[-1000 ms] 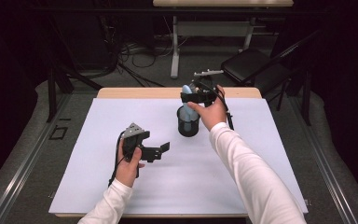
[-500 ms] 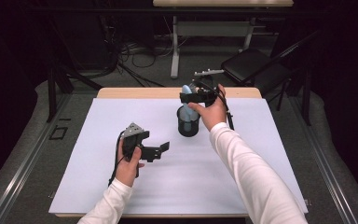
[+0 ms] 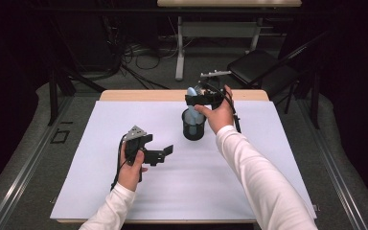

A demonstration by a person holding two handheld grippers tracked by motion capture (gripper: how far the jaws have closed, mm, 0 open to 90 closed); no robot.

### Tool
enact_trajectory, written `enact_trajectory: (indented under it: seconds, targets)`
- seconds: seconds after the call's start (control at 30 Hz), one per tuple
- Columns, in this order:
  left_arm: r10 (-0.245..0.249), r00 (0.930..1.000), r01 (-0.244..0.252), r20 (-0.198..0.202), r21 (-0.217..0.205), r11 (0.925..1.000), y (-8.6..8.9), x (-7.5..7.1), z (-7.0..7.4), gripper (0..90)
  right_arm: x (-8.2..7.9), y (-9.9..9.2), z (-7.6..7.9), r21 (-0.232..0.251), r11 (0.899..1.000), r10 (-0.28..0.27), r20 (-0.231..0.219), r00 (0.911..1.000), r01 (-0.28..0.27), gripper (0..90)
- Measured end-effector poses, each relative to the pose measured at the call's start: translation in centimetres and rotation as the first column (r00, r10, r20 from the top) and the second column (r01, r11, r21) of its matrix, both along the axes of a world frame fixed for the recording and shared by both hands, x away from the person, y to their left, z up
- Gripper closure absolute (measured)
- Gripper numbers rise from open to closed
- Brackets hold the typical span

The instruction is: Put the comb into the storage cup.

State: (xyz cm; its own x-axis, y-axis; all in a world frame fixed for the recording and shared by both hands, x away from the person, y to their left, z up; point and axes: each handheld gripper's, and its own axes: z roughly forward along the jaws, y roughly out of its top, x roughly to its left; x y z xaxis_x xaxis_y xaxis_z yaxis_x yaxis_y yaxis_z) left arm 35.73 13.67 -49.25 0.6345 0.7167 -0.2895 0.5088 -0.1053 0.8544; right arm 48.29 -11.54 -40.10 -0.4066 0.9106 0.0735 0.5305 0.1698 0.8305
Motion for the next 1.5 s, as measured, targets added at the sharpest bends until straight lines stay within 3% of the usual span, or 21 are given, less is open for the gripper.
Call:
enact_trajectory:
  seconds: [0.87, 1.0, 1.13, 1.5]
  targets:
    - [0.012, 0.9999, -0.013, 0.004, 0.025, 0.9996, 0.1, -0.3, 0.0, 0.5, -0.7, 0.4, 1.3, -0.01, 1.0, 0.016, 0.019, 0.9997, -0.016, 0.0]
    - [0.011, 0.9999, -0.011, -0.009, 0.019, 0.9998, 0.1, -0.3, 0.0, 0.5, -1.1, 0.3, 1.8, -0.011, 1.0, 0.021, 0.031, 0.9993, -0.02, 0.0]
    - [0.025, 0.9992, -0.025, -0.03, -0.015, 0.9996, 0.1, -0.1, -0.1, 0.5, -1.6, 0.3, 2.1, -0.029, 0.999, 0.032, 0.04, 0.9987, -0.031, 0.0]
    - [0.029, 0.9982, -0.03, -0.051, -0.009, 0.9995, 0.5, 0.3, 0.1, 0.5, -3.3, 0.1, 3.2, -0.037, 0.996, 0.083, 0.058, 0.9949, -0.081, 0.0]
